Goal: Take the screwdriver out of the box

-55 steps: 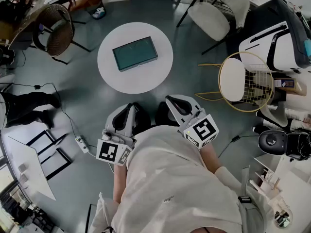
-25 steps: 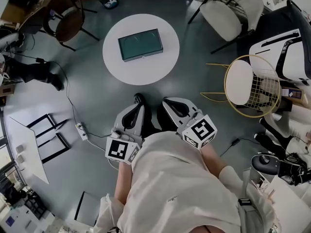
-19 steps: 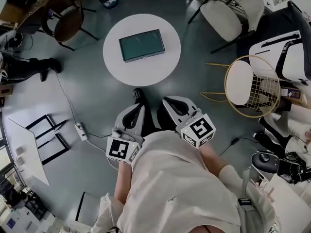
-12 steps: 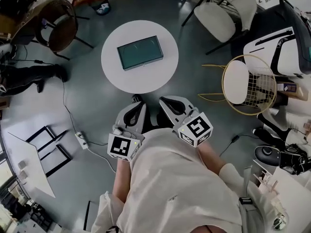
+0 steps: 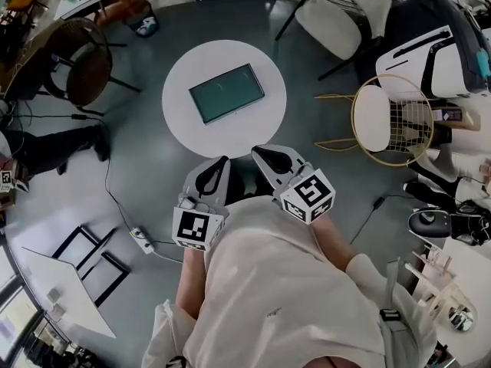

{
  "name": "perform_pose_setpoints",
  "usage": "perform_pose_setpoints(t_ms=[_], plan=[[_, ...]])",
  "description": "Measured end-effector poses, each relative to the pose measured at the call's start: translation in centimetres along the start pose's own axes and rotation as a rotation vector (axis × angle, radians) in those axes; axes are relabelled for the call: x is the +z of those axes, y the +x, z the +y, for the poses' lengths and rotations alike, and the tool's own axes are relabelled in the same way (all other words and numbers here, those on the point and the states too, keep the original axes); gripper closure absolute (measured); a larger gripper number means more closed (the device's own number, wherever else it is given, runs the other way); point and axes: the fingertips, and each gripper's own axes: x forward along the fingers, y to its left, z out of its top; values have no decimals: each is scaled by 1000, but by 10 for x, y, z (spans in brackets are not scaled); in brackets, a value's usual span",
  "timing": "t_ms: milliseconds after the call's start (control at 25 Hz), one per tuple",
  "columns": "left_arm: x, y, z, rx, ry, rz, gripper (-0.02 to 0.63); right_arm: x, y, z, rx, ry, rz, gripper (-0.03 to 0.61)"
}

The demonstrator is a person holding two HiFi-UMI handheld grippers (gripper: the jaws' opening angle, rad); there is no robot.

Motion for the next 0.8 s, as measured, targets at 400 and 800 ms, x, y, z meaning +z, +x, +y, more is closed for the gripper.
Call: perform_pose_setpoints(t_ms=[400,800], plan=[[-59,18,30,-32,-54,151,601,-35,26,-19,-87,51,90,572],[-78,47,29,13,-113,177,601,-70,54,-66,-79,22,199,572]])
